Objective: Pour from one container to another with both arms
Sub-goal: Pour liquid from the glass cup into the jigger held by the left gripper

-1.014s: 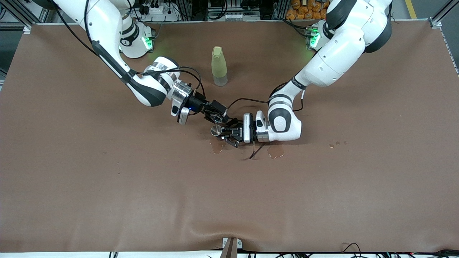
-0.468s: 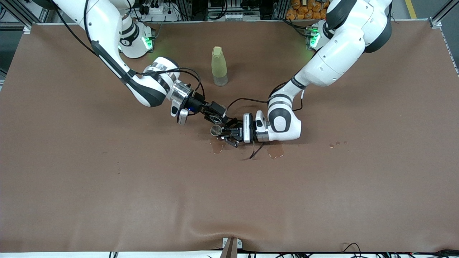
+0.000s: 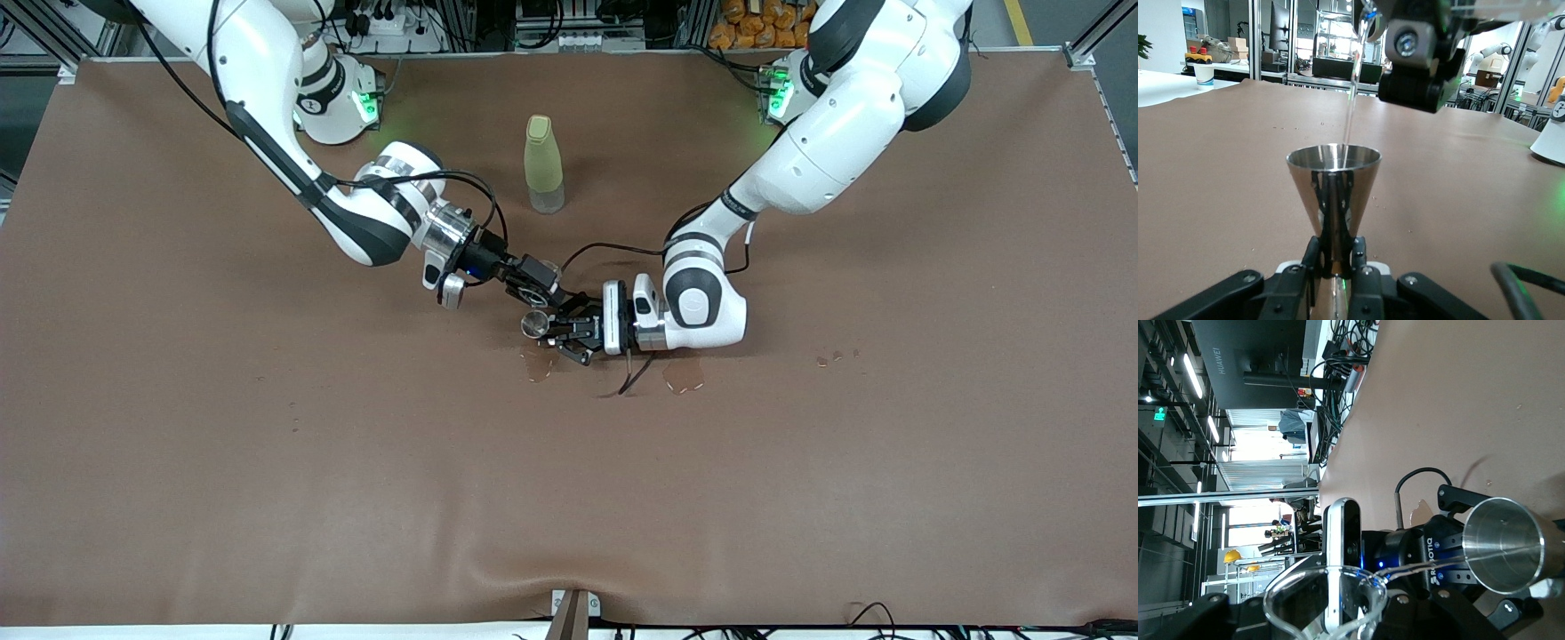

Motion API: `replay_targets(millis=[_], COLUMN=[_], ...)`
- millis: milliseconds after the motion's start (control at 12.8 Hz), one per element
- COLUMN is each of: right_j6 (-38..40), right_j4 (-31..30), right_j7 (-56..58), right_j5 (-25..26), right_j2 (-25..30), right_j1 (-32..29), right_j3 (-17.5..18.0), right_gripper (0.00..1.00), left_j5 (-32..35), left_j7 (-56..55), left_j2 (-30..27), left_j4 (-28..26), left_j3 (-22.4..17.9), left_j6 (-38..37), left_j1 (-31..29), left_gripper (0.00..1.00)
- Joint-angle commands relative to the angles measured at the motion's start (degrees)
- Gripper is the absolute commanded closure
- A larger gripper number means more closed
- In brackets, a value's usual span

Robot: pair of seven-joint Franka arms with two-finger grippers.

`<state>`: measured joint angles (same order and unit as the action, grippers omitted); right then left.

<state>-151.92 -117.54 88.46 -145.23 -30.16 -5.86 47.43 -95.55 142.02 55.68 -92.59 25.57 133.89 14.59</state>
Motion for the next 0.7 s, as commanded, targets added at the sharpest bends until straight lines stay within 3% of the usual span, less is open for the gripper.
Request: replay_targets(millis=[0,624], right_j6=[-1.4,-1.3], right_j4=[0.6,1.6], right_j7=[-2.2,-3.0], right_j5=[-3.6,-3.6], right_j2=[0.5,-1.0], right_j1=[0.3,0.2], right_j3=[-0.2,-0.2], right_gripper=[1.00,1.00], left_j5=[-1.9,-1.9], left_j7=[1.0,1.0], left_j2=[-1.3,-1.3], left_j4=[-1.5,-1.5], left_j3=[0.3,0.3], left_j6=[-0.5,-0.5], left_j1=[-0.4,-0.4], left_gripper=[1.00,1.00])
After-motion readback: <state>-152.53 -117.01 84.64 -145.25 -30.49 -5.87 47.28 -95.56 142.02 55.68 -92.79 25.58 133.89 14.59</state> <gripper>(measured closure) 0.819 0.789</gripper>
